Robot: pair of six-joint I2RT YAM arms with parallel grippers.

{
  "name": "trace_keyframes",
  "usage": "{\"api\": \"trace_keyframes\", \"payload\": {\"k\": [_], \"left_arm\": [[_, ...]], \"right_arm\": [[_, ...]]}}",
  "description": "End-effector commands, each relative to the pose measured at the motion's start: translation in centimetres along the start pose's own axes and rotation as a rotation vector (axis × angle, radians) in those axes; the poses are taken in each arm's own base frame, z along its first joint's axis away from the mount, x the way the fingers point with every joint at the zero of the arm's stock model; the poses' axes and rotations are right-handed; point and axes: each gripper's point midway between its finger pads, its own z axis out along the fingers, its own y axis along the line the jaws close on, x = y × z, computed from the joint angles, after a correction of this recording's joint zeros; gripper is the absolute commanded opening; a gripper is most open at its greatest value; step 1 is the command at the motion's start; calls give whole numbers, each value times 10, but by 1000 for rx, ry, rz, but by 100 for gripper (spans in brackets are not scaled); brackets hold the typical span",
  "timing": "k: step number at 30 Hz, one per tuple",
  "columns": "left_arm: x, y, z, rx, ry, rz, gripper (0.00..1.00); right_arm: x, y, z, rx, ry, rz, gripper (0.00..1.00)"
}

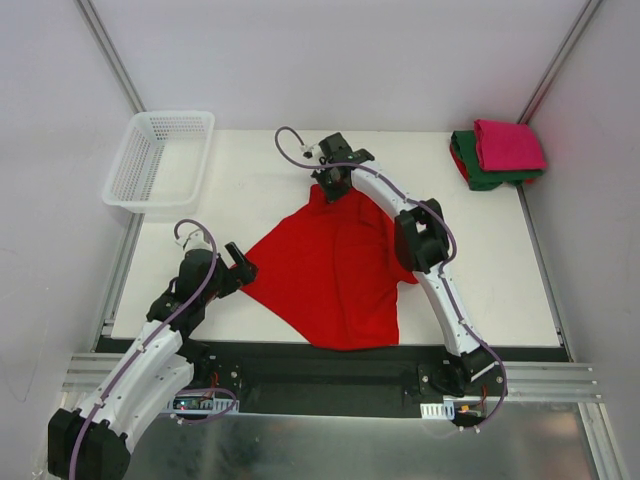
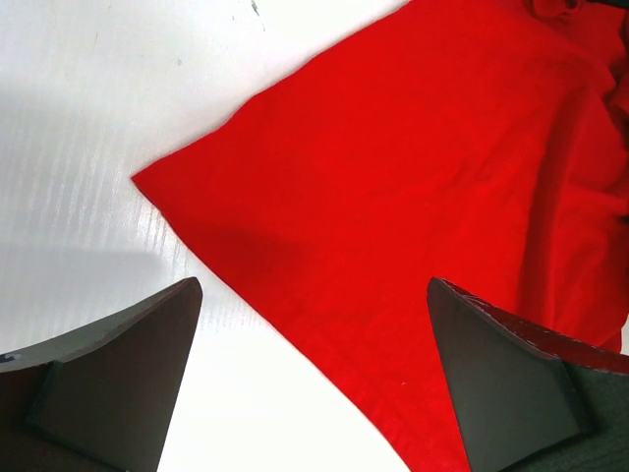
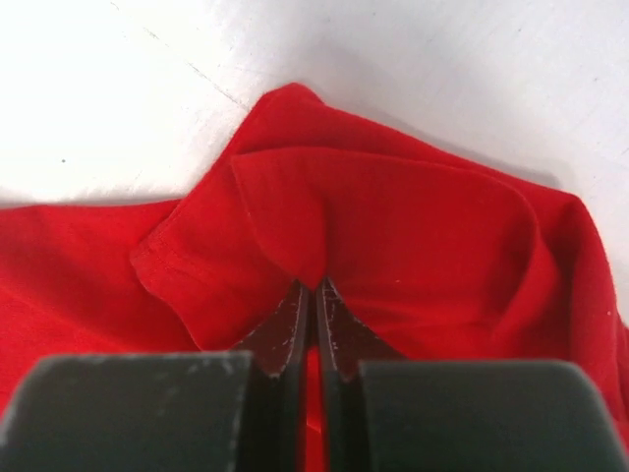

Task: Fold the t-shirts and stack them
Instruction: Flatten out the tshirt

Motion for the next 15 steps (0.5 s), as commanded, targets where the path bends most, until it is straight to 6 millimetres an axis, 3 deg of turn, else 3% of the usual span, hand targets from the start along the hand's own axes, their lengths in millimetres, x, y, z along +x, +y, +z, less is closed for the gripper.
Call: {"api": "trace_keyframes", "payload": {"k": [1,2,3,6,10,15], "left_arm": [[-4,-5,-1,26,-24,-7,99],[-4,-5,-2,29,-25,-5,99],[-4,-5,-2,30,-24,-7,99],[-4,-6,-3,39,-25,-7,99],[-3,-7,-4,49,-22,-2,99],[-2,-8,-4,56,-19,2,99]], "right_arm": [[5,3,-18,15,19,19,1],[18,5,-16,16,48,34,1],[5,3,-29,25,0,39,1],[14,1,-38,50,2,60,1],[10,-4,-70,108,-34,80,1],[25,0,-89,173,-30,85,1]]}}
